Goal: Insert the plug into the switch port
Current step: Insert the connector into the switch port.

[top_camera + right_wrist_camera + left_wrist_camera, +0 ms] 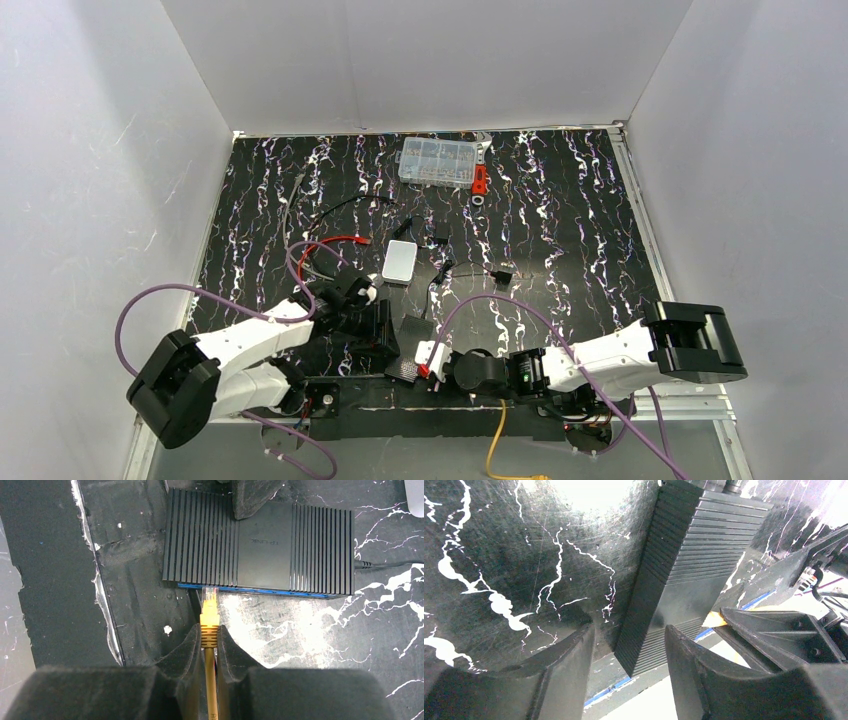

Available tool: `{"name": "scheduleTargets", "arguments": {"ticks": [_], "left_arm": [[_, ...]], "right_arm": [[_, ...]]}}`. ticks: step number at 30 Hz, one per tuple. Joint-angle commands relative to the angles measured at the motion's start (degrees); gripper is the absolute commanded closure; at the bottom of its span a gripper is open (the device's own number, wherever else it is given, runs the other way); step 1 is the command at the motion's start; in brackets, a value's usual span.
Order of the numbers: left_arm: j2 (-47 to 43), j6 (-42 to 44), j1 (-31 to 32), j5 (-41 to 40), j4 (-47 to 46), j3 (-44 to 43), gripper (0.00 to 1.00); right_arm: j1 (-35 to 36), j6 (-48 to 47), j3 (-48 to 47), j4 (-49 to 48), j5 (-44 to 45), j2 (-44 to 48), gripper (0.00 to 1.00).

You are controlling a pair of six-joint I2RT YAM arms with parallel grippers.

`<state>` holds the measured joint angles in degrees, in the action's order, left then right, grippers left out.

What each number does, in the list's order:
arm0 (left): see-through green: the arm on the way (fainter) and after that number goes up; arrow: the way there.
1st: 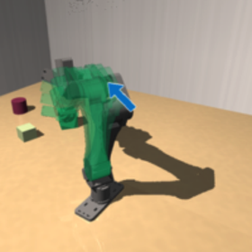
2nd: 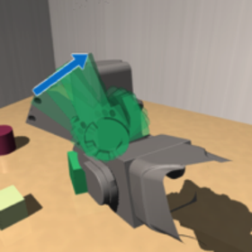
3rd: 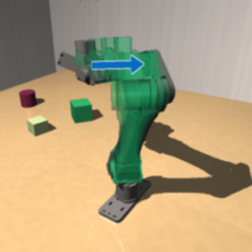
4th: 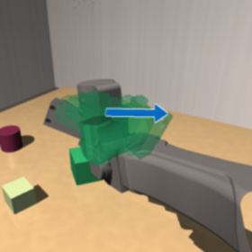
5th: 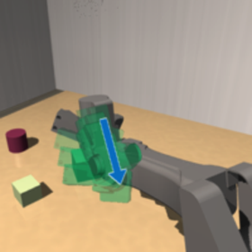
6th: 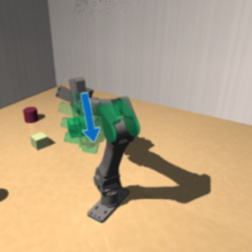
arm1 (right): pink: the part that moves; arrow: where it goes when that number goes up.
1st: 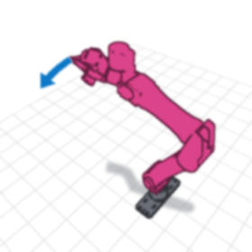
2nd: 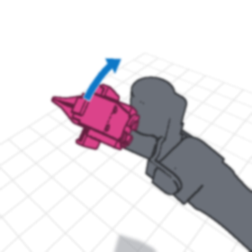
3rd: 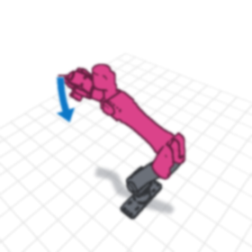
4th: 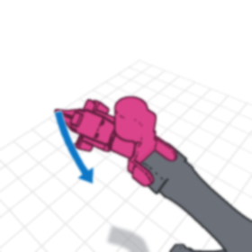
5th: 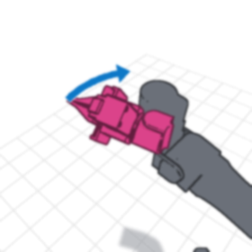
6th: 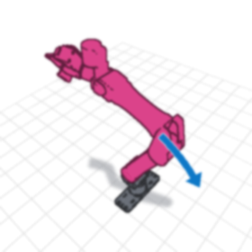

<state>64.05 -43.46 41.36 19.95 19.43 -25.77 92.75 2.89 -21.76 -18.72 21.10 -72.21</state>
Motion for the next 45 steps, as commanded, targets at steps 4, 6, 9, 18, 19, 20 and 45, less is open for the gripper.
{"name": "scheduleTargets", "arguments": {"ticks": [4,6,9,18,19,20,45], "left_arm": [[0.7,0.0,0.0,3.0,-1.6,2.2,0.51],[0.3,-0.2,0.1,3.3,-1.9,2.5,0.52],[-0.6,-0.7,0.1,3.6,-2.0,2.8,0.53],[-3.0,-2.4,0.6,3.8,-2.2,4.8,0.58],[-3.0,-2.6,0.6,3.8,-2.4,5.0,0.59],[-3.0,-2.8,0.7,3.8,-2.7,5.1,0.6],[2.8,-3.8,5.4,3.8,-8.7,4.1,0.67]], "right_arm": [[0.4,0.5,-2.6,-6.7,2.2,-2.2,0.99],[0.4,0.6,-3.1,-7.2,2.1,-3.1,0.99],[0.4,1.0,-3.9,-7.6,2.5,-4.3,0.99],[0.4,4.9,-4.3,-11.5,8.8,-6.5,0.99],[0.4,5.0,-4.6,-11.6,9.2,-7.0,0.99],[0.4,5.0,-4.7,-12.2,9.4,-7.5,0.99],[-6.1,-3.2,-2.7,-29.6,4.2,-9.6,0.99]]}}
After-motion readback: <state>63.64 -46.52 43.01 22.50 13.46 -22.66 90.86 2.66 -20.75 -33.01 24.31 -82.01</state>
